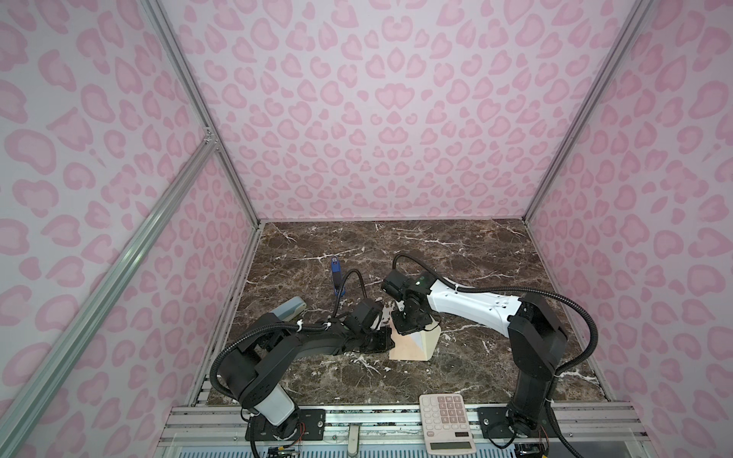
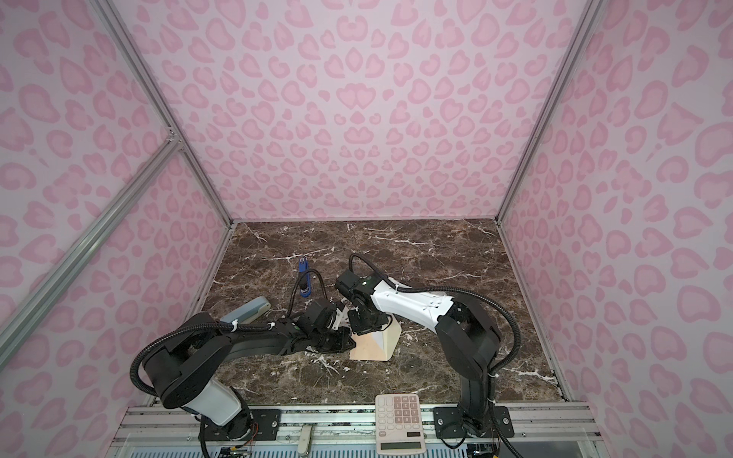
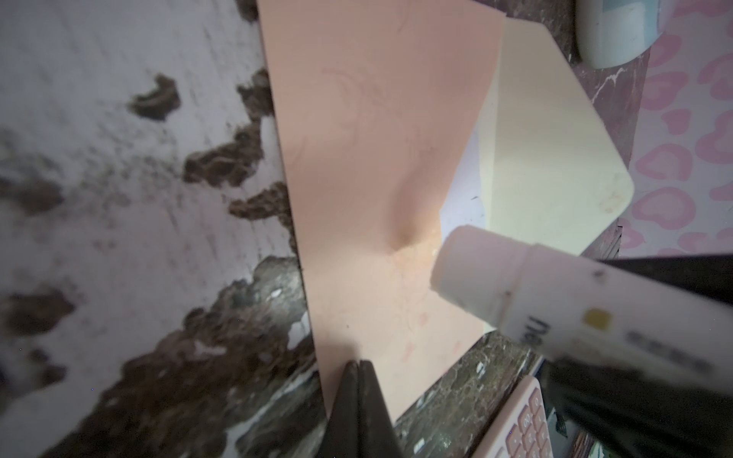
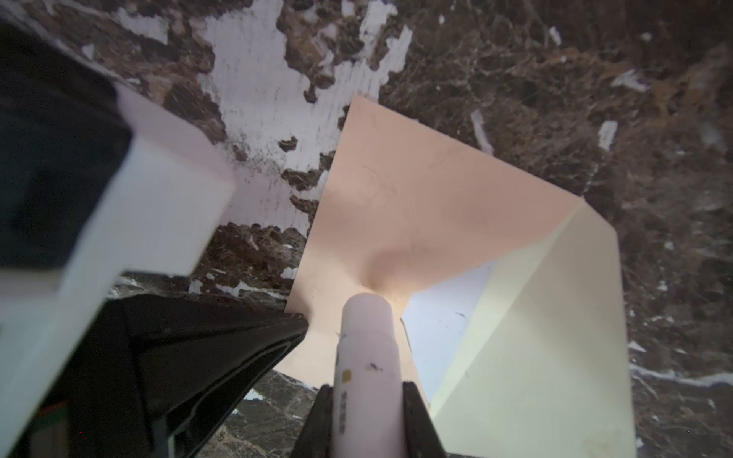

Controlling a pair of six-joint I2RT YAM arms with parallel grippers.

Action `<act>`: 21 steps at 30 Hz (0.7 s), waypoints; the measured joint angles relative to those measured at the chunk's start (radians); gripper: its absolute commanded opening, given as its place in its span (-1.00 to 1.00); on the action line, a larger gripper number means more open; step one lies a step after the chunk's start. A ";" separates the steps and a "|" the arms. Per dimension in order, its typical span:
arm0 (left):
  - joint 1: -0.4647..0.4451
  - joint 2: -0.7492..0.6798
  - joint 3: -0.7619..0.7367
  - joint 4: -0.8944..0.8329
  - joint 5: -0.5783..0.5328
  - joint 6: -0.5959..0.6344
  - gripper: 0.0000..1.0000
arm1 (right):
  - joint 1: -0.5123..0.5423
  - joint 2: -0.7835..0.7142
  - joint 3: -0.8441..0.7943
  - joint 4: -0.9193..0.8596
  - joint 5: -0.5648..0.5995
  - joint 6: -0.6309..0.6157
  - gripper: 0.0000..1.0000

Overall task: Place the letter into the envelope and seal it
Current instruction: 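Rub the glue stick tip on the peach envelope with the right gripper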

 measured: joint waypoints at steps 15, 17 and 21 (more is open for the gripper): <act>0.000 0.004 -0.001 0.001 0.004 0.002 -0.92 | -0.004 0.039 0.006 -0.022 0.004 -0.017 -1.00; 0.000 0.004 -0.001 0.001 0.004 0.002 -0.92 | -0.006 0.047 0.008 -0.022 0.004 -0.017 -1.00; -0.001 0.005 -0.001 0.003 0.004 0.002 -0.92 | -0.008 0.058 0.010 -0.025 0.007 -0.020 -1.00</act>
